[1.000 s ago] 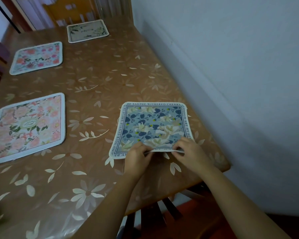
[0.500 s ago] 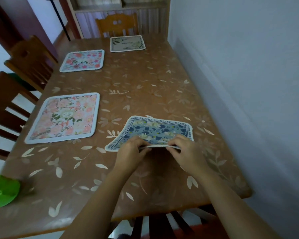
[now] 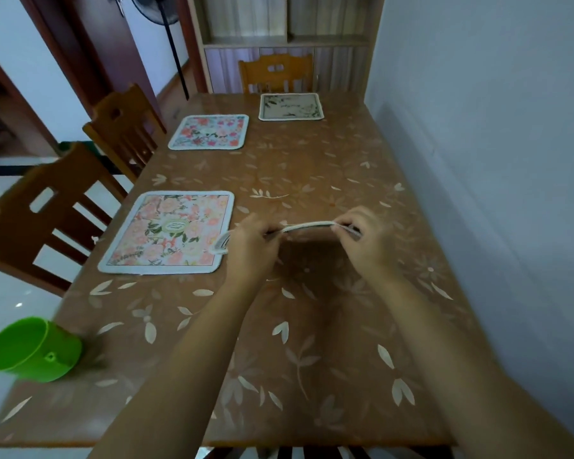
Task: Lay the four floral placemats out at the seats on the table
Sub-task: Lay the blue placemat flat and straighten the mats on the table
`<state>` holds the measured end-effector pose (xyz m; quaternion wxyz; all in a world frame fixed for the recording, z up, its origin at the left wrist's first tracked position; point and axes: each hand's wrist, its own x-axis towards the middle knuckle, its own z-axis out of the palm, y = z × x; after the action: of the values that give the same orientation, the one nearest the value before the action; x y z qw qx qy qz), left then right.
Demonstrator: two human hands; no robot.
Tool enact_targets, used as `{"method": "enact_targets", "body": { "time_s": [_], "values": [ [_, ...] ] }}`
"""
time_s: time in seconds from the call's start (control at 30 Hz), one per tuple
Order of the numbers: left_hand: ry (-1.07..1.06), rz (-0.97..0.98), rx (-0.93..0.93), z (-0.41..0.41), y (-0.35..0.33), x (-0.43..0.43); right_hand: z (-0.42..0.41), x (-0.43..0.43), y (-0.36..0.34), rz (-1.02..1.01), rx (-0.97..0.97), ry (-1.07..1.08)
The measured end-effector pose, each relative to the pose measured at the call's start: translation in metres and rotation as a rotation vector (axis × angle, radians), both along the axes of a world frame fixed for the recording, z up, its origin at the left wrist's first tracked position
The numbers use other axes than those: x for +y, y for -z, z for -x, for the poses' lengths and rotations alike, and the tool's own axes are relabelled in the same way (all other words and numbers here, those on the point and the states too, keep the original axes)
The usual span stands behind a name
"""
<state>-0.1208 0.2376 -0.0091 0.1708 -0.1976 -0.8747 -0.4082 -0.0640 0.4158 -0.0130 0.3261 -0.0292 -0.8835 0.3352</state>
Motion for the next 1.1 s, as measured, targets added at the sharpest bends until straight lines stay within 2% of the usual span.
{"method": "enact_targets", "body": {
  "time_s": [0.13, 0.3, 0.4, 0.8, 1.1],
  "values": [
    [0.098, 0.067, -0.089, -0.025, 0.052, -0.024, -0.026, -0.004, 0.049, -0.046, -0.166, -0.135],
    [0.161, 0.186, -0.450, -0.069, 0.131, -0.043, -0.076, -0.016, 0.119, -0.084, -0.427, -0.229],
    [0.166, 0.219, -0.573, -0.088, 0.158, -0.047, -0.097, -0.021, 0.138, -0.167, -0.534, -0.294],
    [0.406, 0.429, -0.429, -0.111, 0.171, -0.047, -0.141, -0.023, 0.148, -0.206, -0.574, -0.302],
    [0.535, 0.597, -0.485, -0.102, 0.161, -0.053, -0.143, 0.002, 0.159, -0.307, -0.840, -0.316]
  ]
}}
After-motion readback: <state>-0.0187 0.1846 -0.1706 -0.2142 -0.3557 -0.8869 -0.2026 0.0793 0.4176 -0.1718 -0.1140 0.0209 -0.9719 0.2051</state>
